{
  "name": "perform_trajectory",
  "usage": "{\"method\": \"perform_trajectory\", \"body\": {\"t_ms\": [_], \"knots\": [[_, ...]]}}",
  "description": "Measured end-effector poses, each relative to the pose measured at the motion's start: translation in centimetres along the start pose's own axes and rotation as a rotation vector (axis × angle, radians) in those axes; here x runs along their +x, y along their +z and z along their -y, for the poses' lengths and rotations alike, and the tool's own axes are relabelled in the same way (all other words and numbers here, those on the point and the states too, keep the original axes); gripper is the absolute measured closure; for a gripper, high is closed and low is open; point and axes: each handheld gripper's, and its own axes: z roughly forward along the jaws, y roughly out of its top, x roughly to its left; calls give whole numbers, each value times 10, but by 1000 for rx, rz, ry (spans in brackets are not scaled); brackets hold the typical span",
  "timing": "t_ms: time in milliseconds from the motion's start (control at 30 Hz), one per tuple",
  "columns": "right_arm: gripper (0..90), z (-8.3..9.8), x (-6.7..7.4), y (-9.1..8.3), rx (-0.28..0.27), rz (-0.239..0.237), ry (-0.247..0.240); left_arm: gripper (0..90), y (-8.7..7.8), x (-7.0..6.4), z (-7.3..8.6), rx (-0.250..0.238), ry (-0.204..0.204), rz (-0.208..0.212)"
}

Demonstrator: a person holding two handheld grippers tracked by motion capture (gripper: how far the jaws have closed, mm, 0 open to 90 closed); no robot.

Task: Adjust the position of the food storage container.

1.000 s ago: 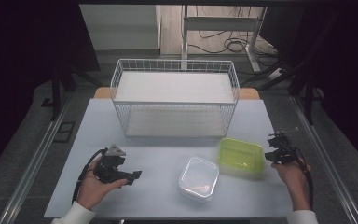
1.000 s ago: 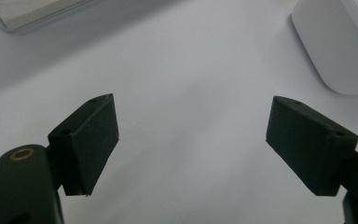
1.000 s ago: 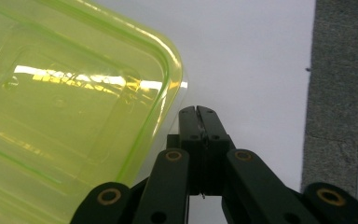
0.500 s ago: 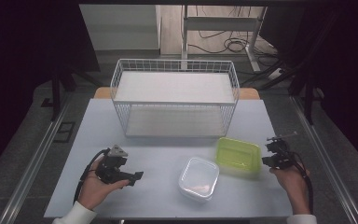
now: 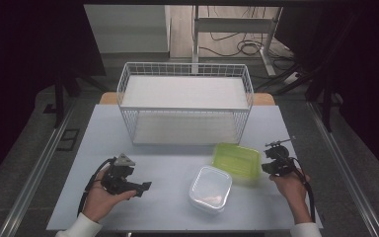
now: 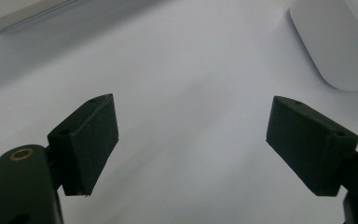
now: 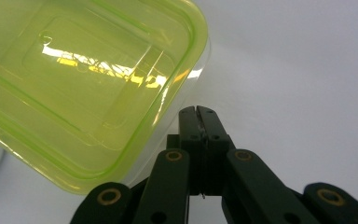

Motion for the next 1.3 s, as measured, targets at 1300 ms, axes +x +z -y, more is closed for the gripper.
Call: {"method": "perform_trajectory", "body": {"t_ms": [1300], "knots": [[895, -63, 80, 37, -93, -98, -115, 160, 1, 4, 1, 7, -5, -2]]}}
